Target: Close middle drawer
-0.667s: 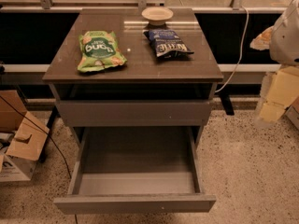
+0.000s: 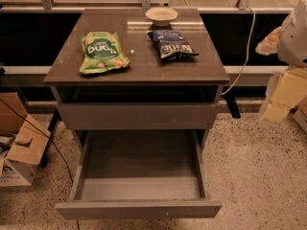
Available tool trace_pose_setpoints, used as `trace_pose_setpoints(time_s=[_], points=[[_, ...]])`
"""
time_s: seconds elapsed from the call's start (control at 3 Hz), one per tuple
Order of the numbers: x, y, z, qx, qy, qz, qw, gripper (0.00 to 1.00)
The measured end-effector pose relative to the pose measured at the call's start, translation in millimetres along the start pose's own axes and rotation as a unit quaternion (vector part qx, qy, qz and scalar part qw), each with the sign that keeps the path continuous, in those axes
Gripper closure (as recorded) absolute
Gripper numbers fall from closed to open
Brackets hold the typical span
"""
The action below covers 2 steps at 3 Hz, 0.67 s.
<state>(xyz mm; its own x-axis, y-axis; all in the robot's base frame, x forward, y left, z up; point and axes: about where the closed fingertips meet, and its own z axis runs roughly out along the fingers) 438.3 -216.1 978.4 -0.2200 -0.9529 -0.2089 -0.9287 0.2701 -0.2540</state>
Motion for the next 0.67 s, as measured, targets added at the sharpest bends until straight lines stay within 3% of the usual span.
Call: trace_pose_setpoints(time_s=[0.33, 0.67], points=[[0, 9, 14, -0.015, -0.019, -0.007, 0.9997, 0.38], [-2, 33, 37, -0.028, -0.046, -0.022, 0.9983, 0.61]])
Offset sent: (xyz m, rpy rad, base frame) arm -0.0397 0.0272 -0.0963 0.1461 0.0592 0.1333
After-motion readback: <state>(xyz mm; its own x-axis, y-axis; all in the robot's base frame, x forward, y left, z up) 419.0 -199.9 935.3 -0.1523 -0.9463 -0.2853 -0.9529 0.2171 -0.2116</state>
